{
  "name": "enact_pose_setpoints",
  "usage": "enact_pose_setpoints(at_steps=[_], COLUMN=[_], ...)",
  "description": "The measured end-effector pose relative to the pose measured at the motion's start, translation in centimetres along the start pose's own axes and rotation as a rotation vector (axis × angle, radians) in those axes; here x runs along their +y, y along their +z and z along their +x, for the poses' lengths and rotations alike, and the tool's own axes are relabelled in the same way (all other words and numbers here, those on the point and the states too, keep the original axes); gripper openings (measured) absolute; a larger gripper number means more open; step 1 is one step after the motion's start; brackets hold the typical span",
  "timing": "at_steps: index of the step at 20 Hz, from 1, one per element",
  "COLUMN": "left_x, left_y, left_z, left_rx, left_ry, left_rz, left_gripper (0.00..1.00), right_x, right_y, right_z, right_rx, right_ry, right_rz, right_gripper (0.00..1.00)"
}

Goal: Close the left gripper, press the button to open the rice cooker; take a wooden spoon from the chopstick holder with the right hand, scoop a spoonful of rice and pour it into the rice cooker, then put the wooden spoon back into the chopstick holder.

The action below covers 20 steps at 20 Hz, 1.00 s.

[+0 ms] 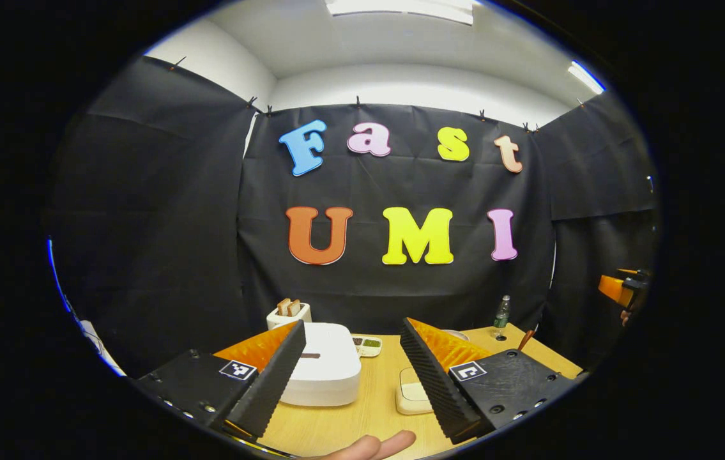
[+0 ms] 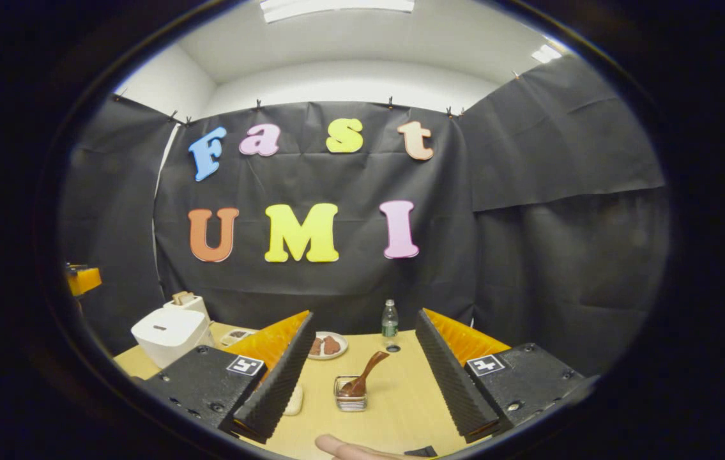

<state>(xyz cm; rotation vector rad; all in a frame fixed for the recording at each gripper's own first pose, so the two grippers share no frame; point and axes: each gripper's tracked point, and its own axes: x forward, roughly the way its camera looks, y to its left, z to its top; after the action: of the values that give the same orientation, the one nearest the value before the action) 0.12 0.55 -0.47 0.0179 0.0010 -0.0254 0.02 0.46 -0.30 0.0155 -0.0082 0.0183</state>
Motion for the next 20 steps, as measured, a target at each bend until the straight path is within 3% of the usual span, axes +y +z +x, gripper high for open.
enact_pose_setpoints(at_steps=[10, 14, 16, 17, 19, 20], left_x=[1.2, 2.9, 2.4, 2.4, 3.2, 3.2], left_y=[0.3, -0.2, -1.0, -1.4, -2.4, -2.7], left_z=[0.7, 2.3, 3.0, 3.4, 4.1, 4.4], left_rx=[-0.024, -0.021, -0.01, 0.003, 0.02, 0.022], left_ry=[-0.006, 0.034, 0.009, 0.003, 0.019, 0.017], left_rz=[-0.081, -0.031, -0.004, 0.006, 0.034, 0.046], left_gripper=[0.94, 0.92, 0.91, 0.73, 0.59, 0.58], right_x=[-0.4, -0.5, 0.1, 0.1, 0.3, 0.6], right_y=[-0.1, 0.0, -0.3, -0.2, -0.4, -0.7], right_z=[1.8, 2.8, 3.0, 3.1, 3.4, 3.6], right_rx=[-0.035, -0.068, -0.082, -0.09, -0.104, -0.105], right_ry=[0.008, -0.008, 0.006, 0.009, 0.017, 0.026], right_rz=[-0.008, -0.03, -0.032, -0.025, -0.005, -0.001], right_gripper=[0.97, 1.0, 0.98, 0.99, 1.0, 0.99])
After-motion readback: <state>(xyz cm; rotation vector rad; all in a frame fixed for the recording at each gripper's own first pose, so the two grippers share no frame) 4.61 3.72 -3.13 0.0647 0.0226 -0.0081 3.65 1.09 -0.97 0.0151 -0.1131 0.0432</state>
